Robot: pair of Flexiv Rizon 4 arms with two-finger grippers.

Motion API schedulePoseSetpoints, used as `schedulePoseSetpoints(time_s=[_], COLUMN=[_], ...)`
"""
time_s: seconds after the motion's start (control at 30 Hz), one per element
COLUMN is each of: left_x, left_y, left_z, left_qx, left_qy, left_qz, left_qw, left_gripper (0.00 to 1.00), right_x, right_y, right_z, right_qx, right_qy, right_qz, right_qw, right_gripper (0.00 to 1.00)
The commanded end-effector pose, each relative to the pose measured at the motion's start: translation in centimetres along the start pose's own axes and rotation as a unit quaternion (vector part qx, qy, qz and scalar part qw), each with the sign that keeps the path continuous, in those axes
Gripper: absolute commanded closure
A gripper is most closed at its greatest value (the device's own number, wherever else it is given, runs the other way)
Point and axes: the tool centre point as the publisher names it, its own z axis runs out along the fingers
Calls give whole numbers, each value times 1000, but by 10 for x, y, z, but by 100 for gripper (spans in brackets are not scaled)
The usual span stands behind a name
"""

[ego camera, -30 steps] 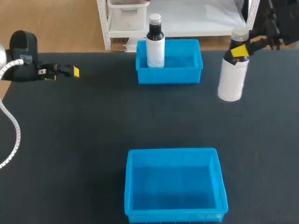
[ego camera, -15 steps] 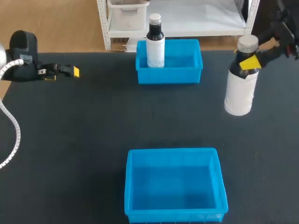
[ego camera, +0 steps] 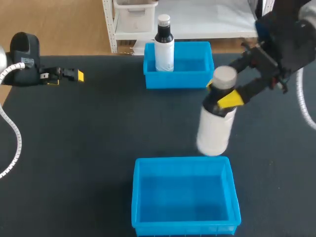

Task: Pick up the bottle, and place it in the far bin if it is heavy, or in the near bin if it is light.

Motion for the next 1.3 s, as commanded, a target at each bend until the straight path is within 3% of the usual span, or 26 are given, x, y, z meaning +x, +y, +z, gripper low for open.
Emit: schedulePoseSetpoints(time_s=[0.03,0.23,0.47,1.0,1.3], left_x=[0,0,0,0,0], left_y=[0,0,0,0,0], left_z=[0,0,0,0,0], left_qx=[0,0,0,0,0], left_qy=[0,0,0,0,0], left_qz=[0,0,0,0,0], left_qw=[1000,1000,1000,1000,1000], left_gripper=[0,0,0,0,0], right_x=[-7,-11,4,49,68], right_y=[-6,8,20,17,17], right_z=[32,70,108,142,158], right_qx=[-55,-109,-148,-180,-194], right_qy=[-8,-19,-15,-36,-16], right_qz=[-14,-35,-78,-72,-68], right_qw=[998,993,986,980,979], right_gripper=[100,100,100,100,100])
